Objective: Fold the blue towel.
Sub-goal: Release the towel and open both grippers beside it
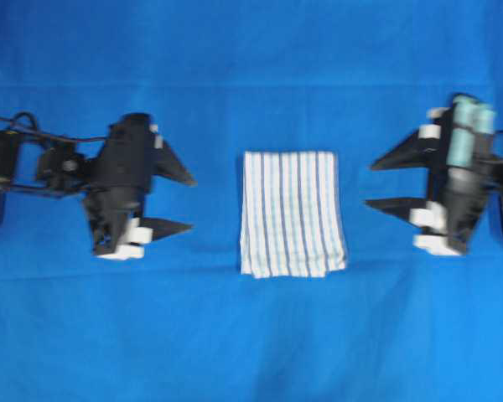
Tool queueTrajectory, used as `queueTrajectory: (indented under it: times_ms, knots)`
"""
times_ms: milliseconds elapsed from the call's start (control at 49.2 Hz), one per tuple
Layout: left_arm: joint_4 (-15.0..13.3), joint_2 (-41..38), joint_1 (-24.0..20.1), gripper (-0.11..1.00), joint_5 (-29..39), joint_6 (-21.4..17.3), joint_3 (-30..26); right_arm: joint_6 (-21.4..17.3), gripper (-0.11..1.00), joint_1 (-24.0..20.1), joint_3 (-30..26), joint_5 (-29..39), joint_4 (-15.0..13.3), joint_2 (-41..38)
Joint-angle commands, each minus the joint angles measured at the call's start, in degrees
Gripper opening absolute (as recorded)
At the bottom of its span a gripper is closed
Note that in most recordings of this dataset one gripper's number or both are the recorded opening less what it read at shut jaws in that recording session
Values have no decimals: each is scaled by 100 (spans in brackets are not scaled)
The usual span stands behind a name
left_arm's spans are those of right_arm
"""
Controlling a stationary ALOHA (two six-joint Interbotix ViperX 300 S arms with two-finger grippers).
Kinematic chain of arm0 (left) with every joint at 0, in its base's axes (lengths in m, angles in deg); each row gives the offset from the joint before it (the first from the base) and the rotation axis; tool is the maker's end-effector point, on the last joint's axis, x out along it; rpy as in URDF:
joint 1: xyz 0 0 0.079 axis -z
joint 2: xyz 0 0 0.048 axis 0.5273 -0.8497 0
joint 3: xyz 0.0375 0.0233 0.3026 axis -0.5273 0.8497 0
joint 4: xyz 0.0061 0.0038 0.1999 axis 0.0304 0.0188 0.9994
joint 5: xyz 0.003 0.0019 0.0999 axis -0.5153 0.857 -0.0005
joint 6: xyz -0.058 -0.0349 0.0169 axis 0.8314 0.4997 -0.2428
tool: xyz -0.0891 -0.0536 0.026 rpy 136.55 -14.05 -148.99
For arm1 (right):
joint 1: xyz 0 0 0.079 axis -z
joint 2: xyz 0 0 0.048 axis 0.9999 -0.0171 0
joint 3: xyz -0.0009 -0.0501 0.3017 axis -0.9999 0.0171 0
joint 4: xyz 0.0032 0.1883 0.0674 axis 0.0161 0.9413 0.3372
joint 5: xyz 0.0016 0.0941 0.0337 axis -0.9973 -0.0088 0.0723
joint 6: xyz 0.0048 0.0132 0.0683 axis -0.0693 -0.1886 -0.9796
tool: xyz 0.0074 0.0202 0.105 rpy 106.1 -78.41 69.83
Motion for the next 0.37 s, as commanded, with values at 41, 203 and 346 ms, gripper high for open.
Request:
queueTrajectory:
  times_ms: [41,203,346]
  knots:
    - [18,826,-132,70,-123,-9,308,18,62,-18,123,79,-167,844]
    - [18,1687,-202,70,-264,26,826,35,62,-18,501,88,-343,1652]
    - [18,2435,-255,70,-272,26,1230,35,62,-18,940,26,-536,2259]
